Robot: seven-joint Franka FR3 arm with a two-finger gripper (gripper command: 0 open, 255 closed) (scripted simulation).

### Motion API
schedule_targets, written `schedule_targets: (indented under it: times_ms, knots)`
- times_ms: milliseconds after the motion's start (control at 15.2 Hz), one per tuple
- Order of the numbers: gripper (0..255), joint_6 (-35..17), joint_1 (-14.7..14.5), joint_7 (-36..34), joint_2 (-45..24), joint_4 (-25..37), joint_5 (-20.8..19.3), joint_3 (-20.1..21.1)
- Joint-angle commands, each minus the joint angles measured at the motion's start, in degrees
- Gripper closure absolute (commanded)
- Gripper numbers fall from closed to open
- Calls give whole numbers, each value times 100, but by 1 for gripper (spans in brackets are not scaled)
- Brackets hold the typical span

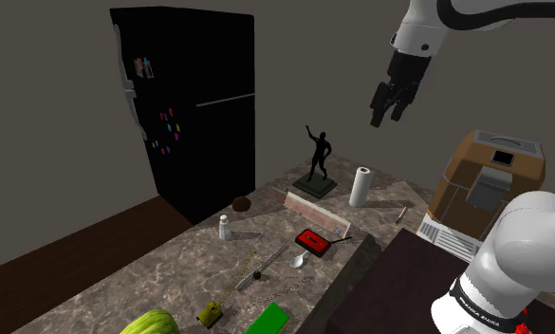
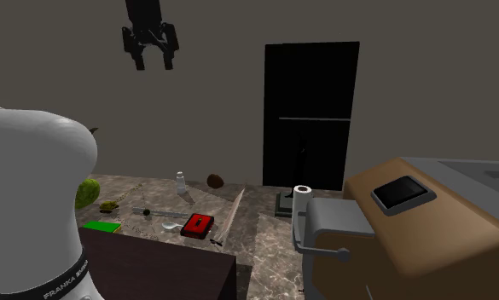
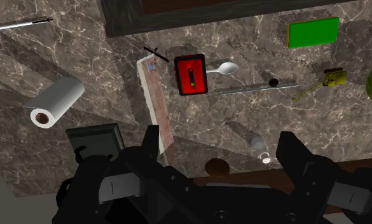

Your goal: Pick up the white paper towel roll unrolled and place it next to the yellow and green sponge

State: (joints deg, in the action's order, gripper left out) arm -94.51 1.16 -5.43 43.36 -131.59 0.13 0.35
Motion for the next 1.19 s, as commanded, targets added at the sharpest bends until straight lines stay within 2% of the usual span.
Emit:
schedule_targets:
  times_ms: [0, 594, 1122]
  knots:
    - [0, 0, 0, 0, 0, 0, 0, 0]
    - [0, -1277, 258, 861, -802, -548, -435, -759]
    - [0, -2417, 430, 1635, -1992, -538, -619, -1437]
